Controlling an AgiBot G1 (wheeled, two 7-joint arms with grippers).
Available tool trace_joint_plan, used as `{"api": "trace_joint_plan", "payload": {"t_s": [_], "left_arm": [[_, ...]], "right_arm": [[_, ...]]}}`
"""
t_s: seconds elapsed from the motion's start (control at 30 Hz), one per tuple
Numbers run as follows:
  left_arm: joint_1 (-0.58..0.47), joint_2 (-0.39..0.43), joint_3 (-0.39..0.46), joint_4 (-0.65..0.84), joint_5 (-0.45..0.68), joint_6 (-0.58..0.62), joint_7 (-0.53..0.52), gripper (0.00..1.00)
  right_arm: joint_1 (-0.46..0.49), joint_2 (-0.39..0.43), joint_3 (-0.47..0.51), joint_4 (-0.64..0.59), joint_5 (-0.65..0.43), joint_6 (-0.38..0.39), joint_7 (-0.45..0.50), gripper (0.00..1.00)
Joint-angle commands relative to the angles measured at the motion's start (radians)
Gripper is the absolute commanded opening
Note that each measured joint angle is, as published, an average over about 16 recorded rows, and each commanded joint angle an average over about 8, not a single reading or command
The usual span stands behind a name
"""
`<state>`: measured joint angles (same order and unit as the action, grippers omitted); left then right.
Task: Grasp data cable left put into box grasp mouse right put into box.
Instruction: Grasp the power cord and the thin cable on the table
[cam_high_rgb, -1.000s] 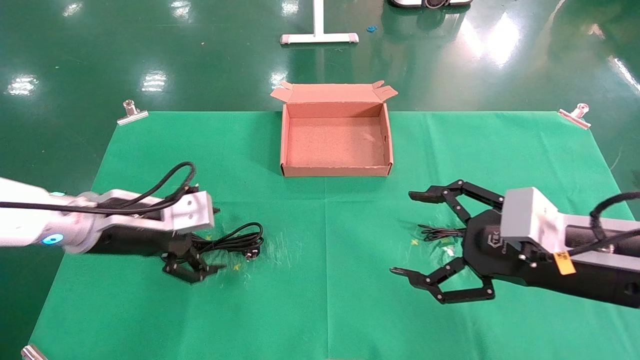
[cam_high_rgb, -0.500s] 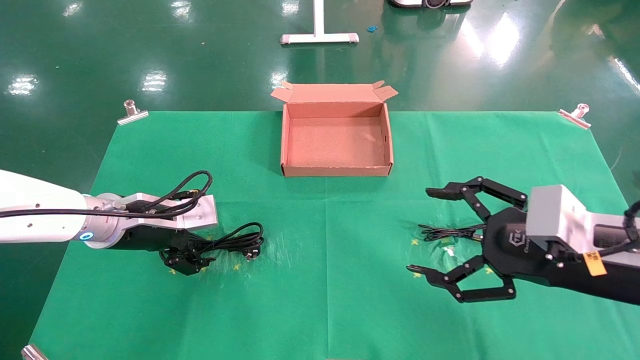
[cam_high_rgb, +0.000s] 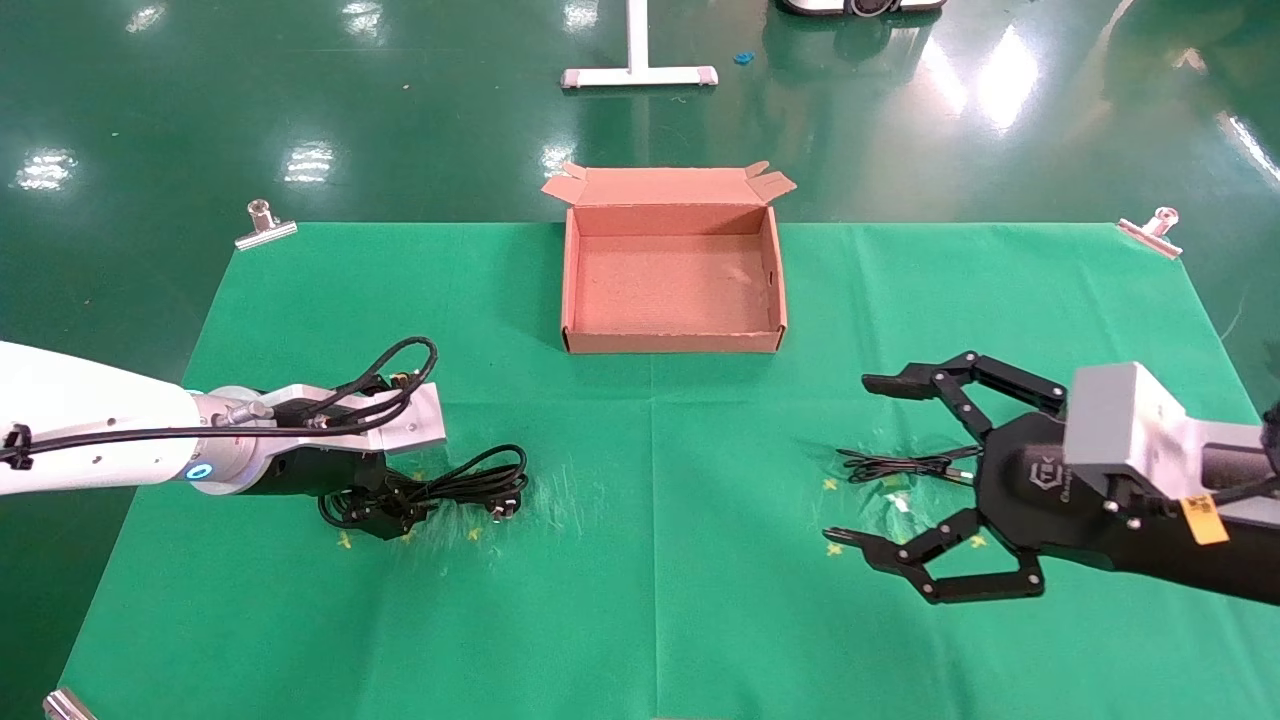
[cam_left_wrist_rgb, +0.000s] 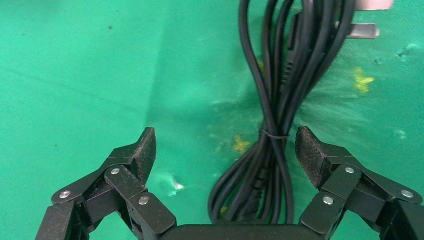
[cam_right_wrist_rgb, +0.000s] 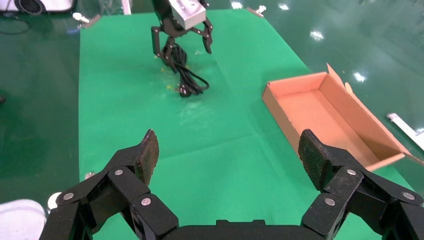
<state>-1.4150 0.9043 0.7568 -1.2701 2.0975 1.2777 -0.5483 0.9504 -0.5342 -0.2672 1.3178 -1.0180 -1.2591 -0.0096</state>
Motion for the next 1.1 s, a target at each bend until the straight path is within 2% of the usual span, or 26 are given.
{"api": "trace_joint_plan", "payload": {"t_s": [0.03,0.17,0.33,0.47,0.8,1.1], "left_arm": [[-0.001,0.004,0.005,-0.005,0.016,0.004,-0.015,1.00],[-0.002,0.005,0.006,-0.011,0.020,0.008,-0.023,1.00],[-0.001,0.004,0.006,-0.014,0.022,0.008,-0.026,1.00],[-0.001,0.004,0.006,-0.015,0.022,0.008,-0.027,1.00],[-0.001,0.004,0.006,-0.015,0.022,0.008,-0.027,1.00],[0.000,0.004,0.006,-0.015,0.022,0.008,-0.027,1.00]], "right_arm": [[-0.002,0.007,0.002,0.001,0.003,-0.004,0.003,1.00],[-0.010,-0.009,-0.021,0.004,-0.109,0.079,-0.036,1.00],[-0.001,-0.078,-0.080,-0.011,-0.327,0.229,-0.087,1.00],[0.031,-0.147,-0.132,-0.066,-0.462,0.301,-0.071,1.00],[0.155,-0.273,-0.210,-0.218,-0.615,0.321,0.050,1.00],[0.209,-0.302,-0.230,-0.285,-0.664,0.314,0.110,1.00]]}}
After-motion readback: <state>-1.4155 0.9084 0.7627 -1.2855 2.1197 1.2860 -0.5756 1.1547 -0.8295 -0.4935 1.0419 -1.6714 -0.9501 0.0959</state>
